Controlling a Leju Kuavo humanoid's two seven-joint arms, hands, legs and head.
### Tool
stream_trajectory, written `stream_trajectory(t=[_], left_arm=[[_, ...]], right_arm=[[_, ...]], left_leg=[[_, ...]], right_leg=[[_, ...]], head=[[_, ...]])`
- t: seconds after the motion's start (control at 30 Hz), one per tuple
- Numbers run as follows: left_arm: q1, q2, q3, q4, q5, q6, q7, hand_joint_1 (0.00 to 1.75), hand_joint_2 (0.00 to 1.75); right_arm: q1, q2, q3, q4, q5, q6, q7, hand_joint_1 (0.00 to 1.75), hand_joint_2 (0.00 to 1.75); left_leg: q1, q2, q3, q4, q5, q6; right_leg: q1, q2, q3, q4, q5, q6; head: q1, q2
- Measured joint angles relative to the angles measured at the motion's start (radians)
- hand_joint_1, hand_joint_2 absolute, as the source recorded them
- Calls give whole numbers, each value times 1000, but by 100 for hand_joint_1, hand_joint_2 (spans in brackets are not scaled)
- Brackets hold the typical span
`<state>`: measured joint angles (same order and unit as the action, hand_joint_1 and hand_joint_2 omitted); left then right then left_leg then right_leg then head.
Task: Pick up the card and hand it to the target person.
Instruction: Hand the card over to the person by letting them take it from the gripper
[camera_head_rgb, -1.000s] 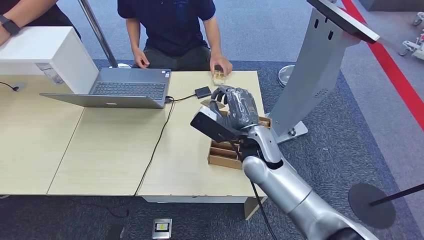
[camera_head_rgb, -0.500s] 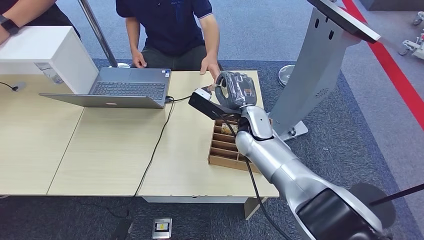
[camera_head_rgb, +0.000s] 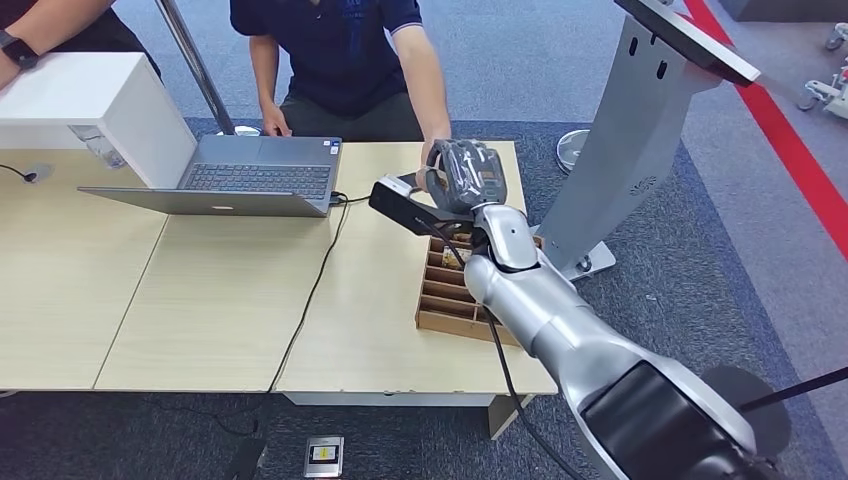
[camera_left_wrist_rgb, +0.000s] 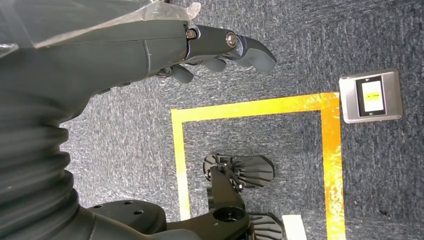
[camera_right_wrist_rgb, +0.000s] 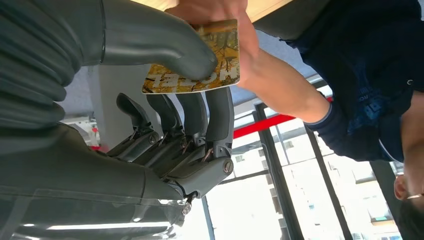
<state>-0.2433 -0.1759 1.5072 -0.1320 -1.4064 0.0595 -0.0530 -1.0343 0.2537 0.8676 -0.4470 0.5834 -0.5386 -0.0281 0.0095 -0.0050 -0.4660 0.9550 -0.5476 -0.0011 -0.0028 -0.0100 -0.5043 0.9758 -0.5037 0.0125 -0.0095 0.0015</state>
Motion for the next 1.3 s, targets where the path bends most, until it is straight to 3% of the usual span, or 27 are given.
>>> stream_trajectory(t=[0.13,0.6,0.8,0.9,1.0,1.13,1.3], left_arm=[[0,0,0,0,-2,-3,-2,0,175],[-4,0,0,0,-9,-11,-10,0,175],[-4,0,0,0,-7,-9,-14,0,175],[-3,0,1,0,7,-2,-23,0,175],[1,4,1,0,23,3,-33,0,175],[10,13,2,0,34,3,-42,0,175],[21,23,5,0,45,-1,-58,0,175]], right_arm=[[-9,8,1,13,-2,-1,-3,0,175],[-29,18,7,41,-9,-8,-13,0,175],[-31,18,3,41,-44,-34,-59,0,175],[-31,17,-13,30,-144,-15,-128,0,175],[-25,10,-50,-20,-298,71,-184,0,175],[-2,-20,-98,-130,-483,173,-182,0,175],[53,-99,-146,-323,-679,247,-152,0,175]], left_leg=[[0,0,0,0,0,0],[0,0,0,0,0,0],[0,0,0,0,0,0],[0,0,0,0,0,0],[0,0,0,0,0,0],[0,0,0,0,0,0],[-1,0,1,1,0,0]], right_leg=[[0,0,0,0,0,0],[0,0,0,0,0,0],[0,0,0,0,0,0],[0,0,0,0,0,0],[0,0,0,0,0,0],[0,0,0,0,0,0],[0,0,0,0,0,0]], head=[[0,0],[0,0],[0,0],[0,0],[0,0],[0,0],[0,0]])
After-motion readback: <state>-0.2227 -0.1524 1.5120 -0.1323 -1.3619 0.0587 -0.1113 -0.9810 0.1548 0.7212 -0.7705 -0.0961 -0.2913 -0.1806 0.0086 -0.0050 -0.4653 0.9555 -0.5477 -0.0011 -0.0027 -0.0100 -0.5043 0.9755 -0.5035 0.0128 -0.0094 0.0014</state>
